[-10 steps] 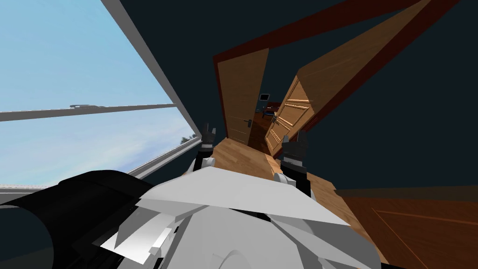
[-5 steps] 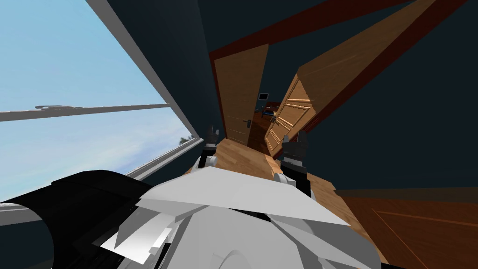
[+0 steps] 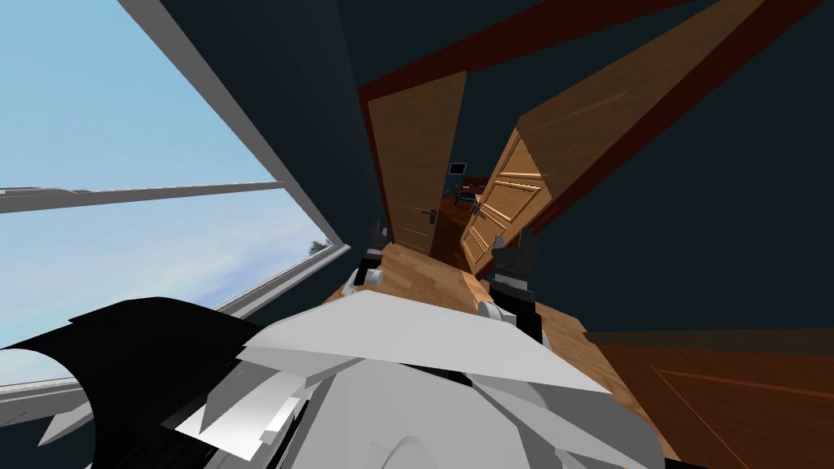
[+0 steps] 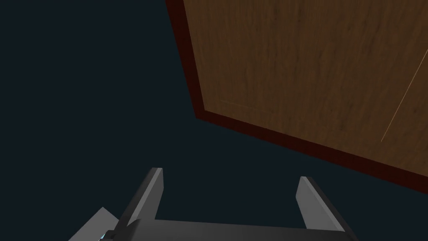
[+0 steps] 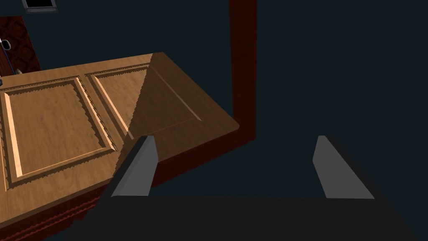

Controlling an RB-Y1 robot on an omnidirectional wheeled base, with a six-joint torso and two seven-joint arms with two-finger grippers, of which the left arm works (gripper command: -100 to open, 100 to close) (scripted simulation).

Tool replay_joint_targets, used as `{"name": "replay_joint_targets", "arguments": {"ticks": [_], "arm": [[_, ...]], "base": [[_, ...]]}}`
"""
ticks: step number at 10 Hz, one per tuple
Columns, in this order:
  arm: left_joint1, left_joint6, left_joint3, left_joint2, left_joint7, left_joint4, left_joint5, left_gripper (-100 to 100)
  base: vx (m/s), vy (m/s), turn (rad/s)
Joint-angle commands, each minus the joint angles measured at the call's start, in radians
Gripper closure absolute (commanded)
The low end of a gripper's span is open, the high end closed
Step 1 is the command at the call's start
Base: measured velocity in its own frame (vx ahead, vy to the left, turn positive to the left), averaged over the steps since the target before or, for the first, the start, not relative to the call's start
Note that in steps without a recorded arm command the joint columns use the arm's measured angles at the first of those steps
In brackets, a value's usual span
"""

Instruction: Push the door open

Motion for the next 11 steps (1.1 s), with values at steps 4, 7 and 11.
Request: {"name": "replay_joint_targets", "arguments": {"ticks": [4, 7, 11], "arm": [[-0.073, 0.0, -0.005, 0.011, -0.003, 0.125, 0.008, -100], [-0.135, 0.001, -0.011, 0.018, -0.006, 0.227, 0.015, -100], [-0.219, 0.003, -0.019, 0.025, -0.01, 0.356, 0.024, -100]], "base": [[0.071, 0.005, -0.032], [0.091, 0.0, -0.044], [0.105, 0.008, -0.046]]}}
